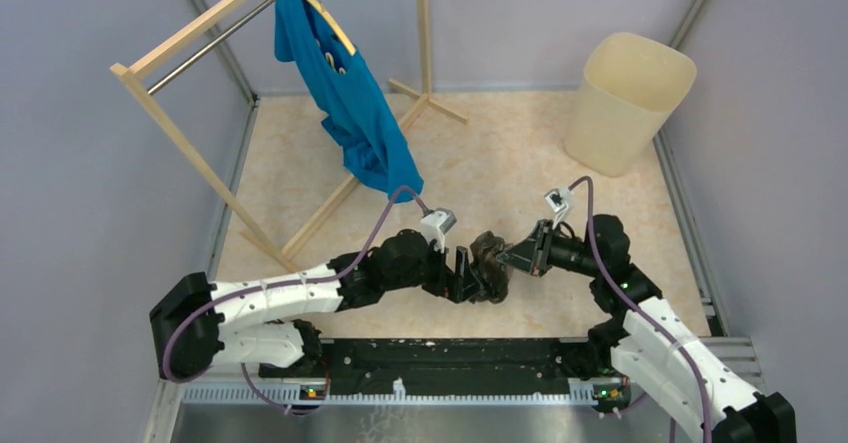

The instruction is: Put the trash bags into the trash bin

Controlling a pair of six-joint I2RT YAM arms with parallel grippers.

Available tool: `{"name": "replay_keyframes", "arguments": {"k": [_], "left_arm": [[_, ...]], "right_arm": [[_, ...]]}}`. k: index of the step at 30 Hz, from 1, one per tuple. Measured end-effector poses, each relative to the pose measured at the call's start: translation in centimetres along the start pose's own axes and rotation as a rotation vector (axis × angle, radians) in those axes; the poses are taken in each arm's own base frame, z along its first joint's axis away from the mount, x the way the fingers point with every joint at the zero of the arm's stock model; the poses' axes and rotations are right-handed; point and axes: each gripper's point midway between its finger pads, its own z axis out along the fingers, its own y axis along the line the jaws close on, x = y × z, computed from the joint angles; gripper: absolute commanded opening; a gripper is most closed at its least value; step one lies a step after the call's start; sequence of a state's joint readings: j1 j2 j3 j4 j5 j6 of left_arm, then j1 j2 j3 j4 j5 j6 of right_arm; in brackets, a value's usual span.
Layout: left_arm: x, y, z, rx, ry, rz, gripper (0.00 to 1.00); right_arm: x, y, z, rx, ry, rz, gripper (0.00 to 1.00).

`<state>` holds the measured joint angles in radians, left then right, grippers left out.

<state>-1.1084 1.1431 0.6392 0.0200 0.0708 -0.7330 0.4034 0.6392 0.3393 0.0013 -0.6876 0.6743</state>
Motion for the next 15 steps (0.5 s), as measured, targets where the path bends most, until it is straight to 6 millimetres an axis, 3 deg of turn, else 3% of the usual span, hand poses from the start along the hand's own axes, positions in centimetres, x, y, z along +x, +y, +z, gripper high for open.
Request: {"name": "replay_keyframes", "arguments": {"k": [8,15], "left_arm": [[0.1,3.0,2.5,-0.145,0.013,0.052,0.68],[0.6,4.4,3.5,-0.203,0.012,0.021,0.20]], "right_arm": [[0.4,0.6,-0.3,-0.026,-0.002,0.034,0.00],[0.6,0.4,-0.3,-0.021,0.001,0.052,0.00]]}}
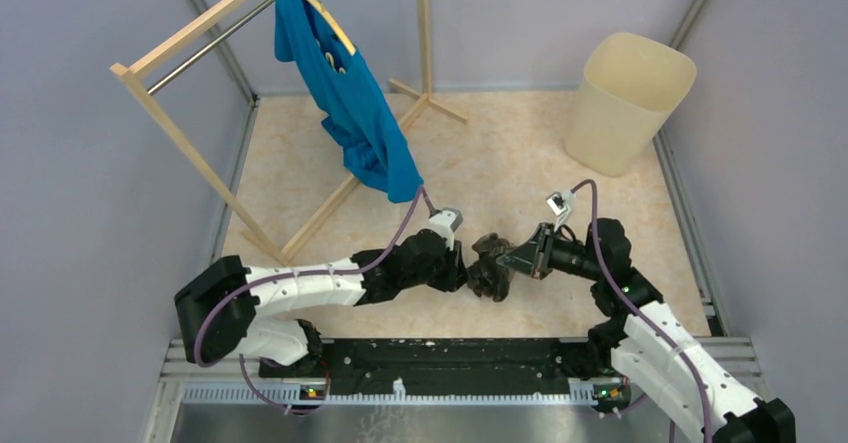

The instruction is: Put the trash bags into the trash bin

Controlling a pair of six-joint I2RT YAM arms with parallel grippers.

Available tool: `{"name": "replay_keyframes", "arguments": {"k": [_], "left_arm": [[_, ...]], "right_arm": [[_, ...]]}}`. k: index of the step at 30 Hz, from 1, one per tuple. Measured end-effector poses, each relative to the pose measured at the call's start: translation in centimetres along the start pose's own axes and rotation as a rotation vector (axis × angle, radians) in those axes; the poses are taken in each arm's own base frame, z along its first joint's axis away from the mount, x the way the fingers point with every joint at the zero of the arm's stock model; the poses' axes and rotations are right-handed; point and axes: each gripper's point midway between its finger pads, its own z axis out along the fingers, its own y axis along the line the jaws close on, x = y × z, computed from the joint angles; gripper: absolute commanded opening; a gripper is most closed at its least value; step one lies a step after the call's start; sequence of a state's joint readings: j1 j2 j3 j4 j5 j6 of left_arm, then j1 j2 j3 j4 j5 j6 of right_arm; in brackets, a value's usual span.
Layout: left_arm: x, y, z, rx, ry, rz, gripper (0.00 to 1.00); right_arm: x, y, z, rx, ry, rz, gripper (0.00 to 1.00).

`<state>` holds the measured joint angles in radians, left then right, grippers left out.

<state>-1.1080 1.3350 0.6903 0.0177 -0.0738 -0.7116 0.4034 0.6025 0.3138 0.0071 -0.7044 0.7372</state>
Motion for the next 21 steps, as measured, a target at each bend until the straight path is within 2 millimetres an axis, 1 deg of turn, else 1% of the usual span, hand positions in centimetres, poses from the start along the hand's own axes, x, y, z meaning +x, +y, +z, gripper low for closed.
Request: {"name": "replay_keyframes", "arguments": {"k": [2,3,6,8,9,12,15,16,18,20,21], "left_arm": [[-0.1,0.1,0.1,0.000,-0.014,-0.010,0.04],[0.0,0.3,0.1,0.000,-0.020,-0.011,0.00],[0.6,1.0,-0.3,-0.006,-0.018,-0.005,0.00],[0.5,1.2,-0.7,-0.010,-0.022,0.001,0.00],[0.3,1.2,-1.0,-0.007,-0.030,0.003,0.00],[-0.6,0.9,-2.0,0.011,-0.063,0.010,0.00],[-1.6,0.3,-3.6,0.049,-0.110,0.013,0.00],[-1.8,0.2,-4.1,0.061,-0.124,0.012,0.04],[-1.9,-0.2,-5.2,0.098,-0.146,0.011,0.23],[-1.6,-0.3,-6.0,0.136,-0.158,0.002,0.46],[-1.3,-0.5,-6.2,0.160,-0.157,-0.014,0.60]], "right_arm": [[0.0,-0.5,0.0,0.026,-0.006,0.005,0.00],[0.0,-1.0,0.0,0.053,-0.011,0.011,0.00],[-0.1,-2.5,-0.1,0.142,-0.019,0.032,0.00],[-0.6,-3.3,-0.3,0.210,-0.032,0.036,0.00],[-1.2,-3.8,-0.6,0.253,-0.053,0.027,0.00],[-1.8,-4.0,-0.8,0.279,-0.080,0.015,0.00],[-2.1,-4.1,-1.1,0.298,-0.104,0.009,0.00],[-2.1,-4.2,-1.2,0.304,-0.106,0.009,0.00],[-2.1,-4.1,-1.3,0.299,-0.106,0.008,0.00],[-2.0,-3.5,-1.1,0.269,-0.101,0.018,0.00],[-1.9,-3.0,-1.0,0.245,-0.094,0.025,0.00]]}}
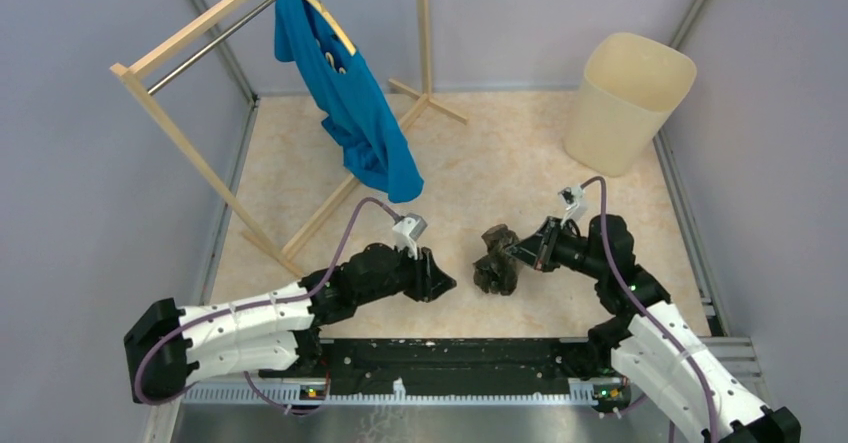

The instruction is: Put the trash bags into the trash bin

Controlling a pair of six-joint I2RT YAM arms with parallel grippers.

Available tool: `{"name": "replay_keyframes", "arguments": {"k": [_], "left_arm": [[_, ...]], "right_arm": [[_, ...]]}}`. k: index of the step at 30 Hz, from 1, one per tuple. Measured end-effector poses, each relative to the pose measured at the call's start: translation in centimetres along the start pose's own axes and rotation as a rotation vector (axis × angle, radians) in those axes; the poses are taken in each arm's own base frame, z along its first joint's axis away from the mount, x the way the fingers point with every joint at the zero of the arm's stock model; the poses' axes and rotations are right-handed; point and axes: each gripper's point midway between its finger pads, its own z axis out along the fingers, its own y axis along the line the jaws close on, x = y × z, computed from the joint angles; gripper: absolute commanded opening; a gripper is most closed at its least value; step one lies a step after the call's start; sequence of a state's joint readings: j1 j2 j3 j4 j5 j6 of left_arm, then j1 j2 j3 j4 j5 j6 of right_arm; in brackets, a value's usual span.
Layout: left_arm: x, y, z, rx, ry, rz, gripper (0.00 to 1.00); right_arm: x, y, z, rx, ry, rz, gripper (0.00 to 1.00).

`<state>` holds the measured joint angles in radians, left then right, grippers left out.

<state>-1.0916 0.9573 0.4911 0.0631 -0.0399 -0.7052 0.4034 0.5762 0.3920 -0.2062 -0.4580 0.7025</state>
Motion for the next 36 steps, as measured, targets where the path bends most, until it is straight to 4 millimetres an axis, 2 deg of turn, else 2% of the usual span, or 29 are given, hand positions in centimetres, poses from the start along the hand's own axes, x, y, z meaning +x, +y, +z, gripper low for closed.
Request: {"name": "replay_keyframes", "arguments": {"k": [2,5,7,12,18,27,32,34,36], "left_arm": [[0.8,-0.1,-0.2,0.034,0.008,-0.030,0.82],[2.0,0.1,-0.3,0.067,0.022,-0.077,0.94],[2.3,0.1,-0.2,0.068,0.023,-0.097,0.98],[1.8,-0.3,0.7,0.075,0.014,-0.114,0.99],[1.6,-0.2,2.8,0.042,0.040,-0.100,0.97],[2.3,0.3,5.6,0.050,0.074,-0.122,0.61],[3.0,0.1,6.4,0.074,0.098,-0.140,0.20],[2.8,0.0,6.4,0.079,0.091,-0.143,0.00],[2.6,0.1,6.4,0.078,0.085,-0.136,0.00]], "right_arm": [[0.0,1.1,0.0,-0.055,0.011,0.012,0.00],[0.0,2.5,-0.1,-0.119,0.028,0.021,0.00],[0.0,3.1,-0.2,-0.147,0.034,0.024,0.00],[-0.3,4.6,-0.7,-0.222,0.018,0.020,0.00],[0.6,4.6,-0.7,-0.256,0.043,0.039,0.00],[2.1,4.2,-1.2,-0.286,0.057,0.075,0.00],[2.4,4.0,-1.1,-0.281,0.064,0.069,0.00],[2.6,3.7,-1.1,-0.268,0.070,0.062,0.00],[2.8,3.2,-1.0,-0.250,0.075,0.061,0.00]]}}
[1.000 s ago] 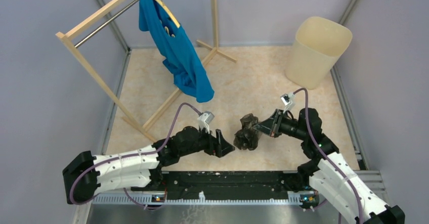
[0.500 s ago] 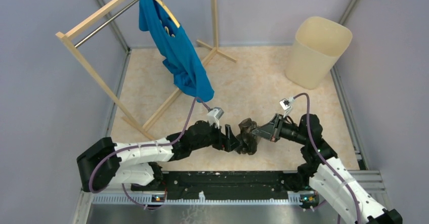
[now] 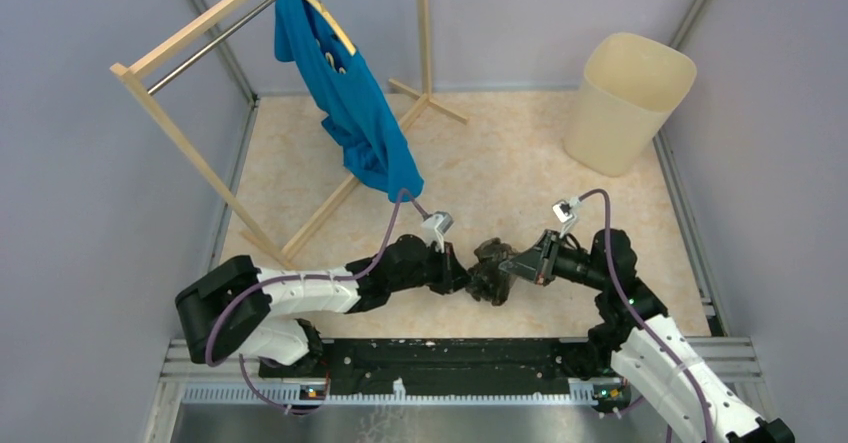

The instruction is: Put the trash bags into the trash bin

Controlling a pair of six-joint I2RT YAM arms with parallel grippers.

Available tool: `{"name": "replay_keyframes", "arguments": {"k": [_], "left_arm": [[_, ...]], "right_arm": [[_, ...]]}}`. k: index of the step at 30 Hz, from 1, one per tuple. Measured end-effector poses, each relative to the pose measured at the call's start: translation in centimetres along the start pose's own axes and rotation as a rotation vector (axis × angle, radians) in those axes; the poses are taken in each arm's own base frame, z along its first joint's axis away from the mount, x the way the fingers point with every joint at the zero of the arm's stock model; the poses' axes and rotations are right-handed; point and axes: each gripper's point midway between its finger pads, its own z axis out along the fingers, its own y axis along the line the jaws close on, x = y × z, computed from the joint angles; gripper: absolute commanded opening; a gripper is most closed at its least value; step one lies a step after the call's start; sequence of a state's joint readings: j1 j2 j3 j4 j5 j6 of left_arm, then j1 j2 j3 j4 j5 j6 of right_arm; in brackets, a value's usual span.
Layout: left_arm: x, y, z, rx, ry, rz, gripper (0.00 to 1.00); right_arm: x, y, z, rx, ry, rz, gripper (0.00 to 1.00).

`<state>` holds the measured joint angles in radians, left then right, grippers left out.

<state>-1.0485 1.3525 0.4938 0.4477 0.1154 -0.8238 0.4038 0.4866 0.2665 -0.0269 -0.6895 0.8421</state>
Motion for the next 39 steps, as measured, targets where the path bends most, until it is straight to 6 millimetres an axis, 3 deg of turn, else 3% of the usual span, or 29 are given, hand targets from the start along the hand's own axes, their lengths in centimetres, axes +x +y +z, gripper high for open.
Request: {"name": "replay_keyframes", "arguments": {"k": [7,14,19,29,36,37,39], "left_arm": [[-1.8,1.0,-1.9,-0.060,-0.068,0.037,0.00],[-2.6,4.2,-7.4,-0.146,-0.179,0.035,0.00],[-2.9,4.1,-10.1,-0.120,-0.246,0.030,0.00],[-5.0,2.0,-13.4,-0.069,-0.341,0.122,0.00],[-9.6,-3.1,-15.6,0.003,-0.417,0.270,0.00],[-10.0,-3.7,-15.6,0.011,-0.413,0.288,0.04],[-10.8,-4.8,-15.3,0.015,-0.392,0.319,0.21]], "right_arm": [[-1.4,-2.7,-0.4,0.179,-0.078,0.004,0.00],[-3.6,-5.2,-1.8,0.374,-0.201,-0.016,0.00],[-3.3,-6.7,-2.0,0.443,-0.183,-0.033,0.00],[-3.1,-8.7,-2.8,0.551,-0.202,0.008,0.00],[-2.9,-8.9,-2.8,0.559,-0.186,-0.001,0.00],[-2.6,-8.9,-2.7,0.553,-0.162,-0.007,0.00],[-2.2,-8.5,-2.3,0.525,-0.125,-0.019,0.00]]}}
